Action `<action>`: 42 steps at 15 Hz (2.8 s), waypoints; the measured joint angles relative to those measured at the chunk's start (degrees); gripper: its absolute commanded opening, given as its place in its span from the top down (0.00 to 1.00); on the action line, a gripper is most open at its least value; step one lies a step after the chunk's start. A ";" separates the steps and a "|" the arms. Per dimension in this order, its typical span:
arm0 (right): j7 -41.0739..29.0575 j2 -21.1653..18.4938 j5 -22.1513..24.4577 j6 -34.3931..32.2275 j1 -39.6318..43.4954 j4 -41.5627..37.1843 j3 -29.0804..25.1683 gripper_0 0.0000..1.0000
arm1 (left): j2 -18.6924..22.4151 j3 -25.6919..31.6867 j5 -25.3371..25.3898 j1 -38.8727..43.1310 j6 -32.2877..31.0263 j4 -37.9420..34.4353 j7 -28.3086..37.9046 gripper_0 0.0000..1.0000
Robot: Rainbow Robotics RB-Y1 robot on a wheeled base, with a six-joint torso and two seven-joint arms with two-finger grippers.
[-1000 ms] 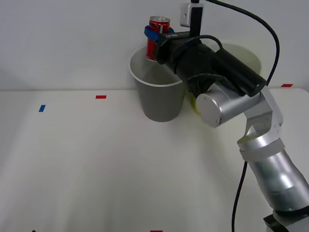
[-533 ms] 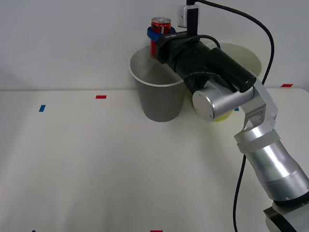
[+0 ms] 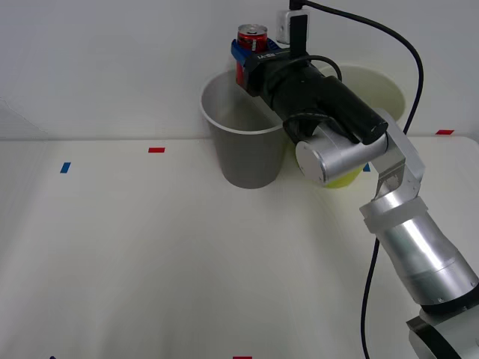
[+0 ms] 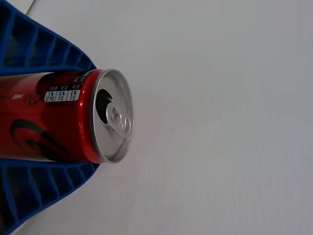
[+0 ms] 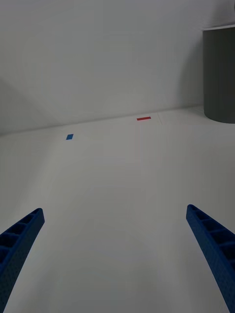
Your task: Put cans in the gray bin and PET bottles in the light green bin.
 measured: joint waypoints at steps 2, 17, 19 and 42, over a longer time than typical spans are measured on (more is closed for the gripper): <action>-0.47 -0.02 -0.33 -0.01 0.01 -0.06 0.00 0.04 | 0.00 0.00 0.00 0.00 0.00 0.00 0.00 0.00; -2.71 -1.10 5.58 22.93 6.26 -23.60 -2.23 0.01 | 0.00 0.00 0.00 0.00 0.00 0.00 0.00 0.00; -6.97 -0.47 8.03 29.14 7.61 -31.13 -3.38 0.01 | 0.00 0.00 0.00 0.00 0.00 0.00 0.00 0.00; -9.58 -4.08 7.75 29.00 46.15 -61.26 -17.81 0.01 | 0.00 0.00 0.00 0.00 0.00 0.00 0.00 0.00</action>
